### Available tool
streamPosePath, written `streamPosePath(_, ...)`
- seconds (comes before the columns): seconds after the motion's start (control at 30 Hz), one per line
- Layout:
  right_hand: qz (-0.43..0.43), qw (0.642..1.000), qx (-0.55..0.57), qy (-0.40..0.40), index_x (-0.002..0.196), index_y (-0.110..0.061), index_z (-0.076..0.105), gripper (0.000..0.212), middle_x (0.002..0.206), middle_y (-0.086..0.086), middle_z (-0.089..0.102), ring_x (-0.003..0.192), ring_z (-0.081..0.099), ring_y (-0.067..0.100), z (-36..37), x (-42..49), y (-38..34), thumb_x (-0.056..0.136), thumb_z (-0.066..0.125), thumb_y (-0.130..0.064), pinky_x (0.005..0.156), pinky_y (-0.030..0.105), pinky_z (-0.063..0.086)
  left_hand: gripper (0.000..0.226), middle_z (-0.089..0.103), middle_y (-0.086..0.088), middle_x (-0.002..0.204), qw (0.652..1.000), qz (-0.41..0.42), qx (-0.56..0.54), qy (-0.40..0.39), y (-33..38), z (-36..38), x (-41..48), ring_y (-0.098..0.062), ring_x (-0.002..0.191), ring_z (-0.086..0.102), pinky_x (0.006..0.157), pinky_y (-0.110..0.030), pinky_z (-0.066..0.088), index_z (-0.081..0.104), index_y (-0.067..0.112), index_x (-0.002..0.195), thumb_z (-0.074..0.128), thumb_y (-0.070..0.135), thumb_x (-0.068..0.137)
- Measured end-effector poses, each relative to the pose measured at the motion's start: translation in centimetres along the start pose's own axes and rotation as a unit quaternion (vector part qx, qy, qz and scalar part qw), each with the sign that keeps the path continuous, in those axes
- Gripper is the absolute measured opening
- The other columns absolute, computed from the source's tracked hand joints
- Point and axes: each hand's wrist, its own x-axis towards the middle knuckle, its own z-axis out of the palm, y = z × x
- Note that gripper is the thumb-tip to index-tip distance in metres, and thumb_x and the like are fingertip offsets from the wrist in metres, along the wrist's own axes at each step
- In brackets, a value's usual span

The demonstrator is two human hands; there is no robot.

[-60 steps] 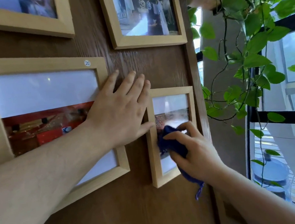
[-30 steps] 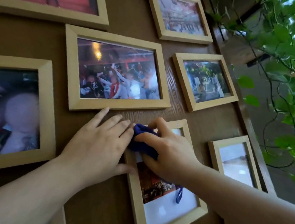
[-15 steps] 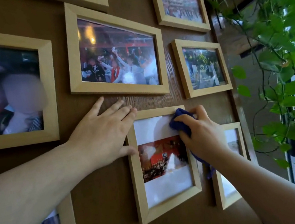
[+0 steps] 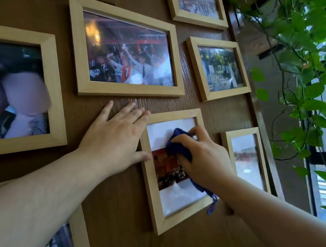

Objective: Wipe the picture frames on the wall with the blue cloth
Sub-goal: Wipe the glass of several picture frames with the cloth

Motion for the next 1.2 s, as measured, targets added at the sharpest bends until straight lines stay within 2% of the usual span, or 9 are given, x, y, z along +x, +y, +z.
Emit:
streamPosePath(0.13,0.072,0.996,-0.05,-0.012,0.113,-0.033,0.052,0.027,0.111,0.0,0.044,0.071,0.056,0.023,-0.2,-1.0,3.2,0.086,0.058,-0.035,0.049,0.03,0.045,0.095,0.005,0.002,0.162,1.0,-0.007,-0.002,-0.005,0.3,-0.2,0.0,-0.014,0.147,-0.008,0.119,-0.05,-0.003,-0.001,0.022,0.151,0.048,0.066,0.082)
streamPosePath(0.27,0.075,0.995,-0.059,-0.026,0.113,-0.031,0.052,0.028,0.111,0.0,0.043,0.069,0.055,0.022,-0.1,-1.5,2.6,0.086,0.058,-0.035,0.049,0.031,0.047,0.094,0.006,0.001,0.162,1.0,-0.011,-0.003,0.0,0.5,-0.2,-0.1,-0.015,0.147,-0.007,0.119,-0.05,-0.002,0.0,0.021,0.151,0.048,0.065,0.082)
streamPosePath(0.33,0.049,0.998,-0.019,-0.027,0.114,-0.032,0.053,0.03,0.114,-0.002,0.043,0.071,0.057,0.019,0.0,-1.8,1.1,0.085,0.059,-0.035,0.049,0.031,0.05,0.094,0.006,0.001,0.162,1.0,-0.01,-0.006,0.0,0.5,-0.3,-0.1,-0.015,0.148,-0.007,0.119,-0.05,-0.002,0.001,0.021,0.151,0.048,0.065,0.083)
streamPosePath(0.47,-0.059,0.995,0.042,-0.061,0.121,-0.034,0.048,0.036,0.126,-0.002,0.042,0.086,0.055,0.015,0.5,-2.8,-2.2,0.086,0.056,-0.038,0.06,0.026,0.053,0.093,0.007,0.001,0.162,1.0,-0.01,-0.008,0.004,0.6,-0.3,-0.1,-0.015,0.148,-0.006,0.119,-0.05,-0.002,0.002,0.021,0.151,0.049,0.064,0.083)
streamPosePath(0.6,-0.044,0.995,0.052,-0.078,0.12,-0.037,0.046,0.036,0.126,-0.002,0.041,0.079,0.056,0.019,1.0,-4.0,-1.4,0.086,0.056,-0.037,0.057,0.032,0.054,0.094,0.007,0.001,0.162,1.0,-0.014,-0.007,0.002,0.6,-0.3,0.0,-0.015,0.148,-0.006,0.119,-0.051,-0.001,0.002,0.021,0.151,0.05,0.064,0.083)
streamPosePath(0.73,0.017,0.998,0.026,-0.063,0.11,-0.034,0.056,0.027,0.114,-0.001,0.047,0.071,0.058,0.021,0.9,-5.3,1.9,0.083,0.061,-0.032,0.049,0.036,0.053,0.094,0.007,0.001,0.162,1.0,-0.017,-0.008,-0.005,0.6,-0.3,0.0,-0.015,0.148,-0.006,0.119,-0.051,-0.001,0.003,0.02,0.151,0.05,0.063,0.083)
streamPosePath(0.9,0.048,0.995,-0.039,-0.075,0.105,-0.029,0.057,0.026,0.108,0.001,0.048,0.066,0.056,0.021,0.7,-6.0,3.8,0.081,0.067,-0.028,0.045,0.032,0.05,0.093,0.006,0.001,0.162,1.0,-0.021,-0.008,-0.007,0.7,-0.4,-0.1,-0.015,0.147,-0.007,0.119,-0.051,0.0,0.002,0.02,0.151,0.05,0.062,0.083)
streamPosePath(1.1,-0.039,0.99,0.001,-0.133,0.108,-0.034,0.054,0.029,0.113,0.0,0.048,0.068,0.058,0.02,1.1,-7.2,0.3,0.08,0.062,-0.033,0.046,0.03,0.051,0.094,0.006,0.001,0.162,1.0,-0.022,-0.005,-0.008,0.8,-0.4,-0.1,-0.015,0.147,-0.007,0.119,-0.051,-0.001,0.002,0.02,0.151,0.051,0.063,0.083)
streamPosePath(1.2,-0.087,0.978,0.032,-0.188,0.114,-0.035,0.05,0.03,0.12,0.0,0.044,0.08,0.059,0.019,1.2,-7.9,-1.3,0.085,0.056,-0.037,0.057,0.032,0.053,0.094,0.006,0.001,0.162,1.0,-0.024,0.001,-0.007,0.8,-0.3,-0.1,-0.015,0.147,-0.007,0.119,-0.051,-0.001,0.001,0.02,0.151,0.05,0.063,0.083)
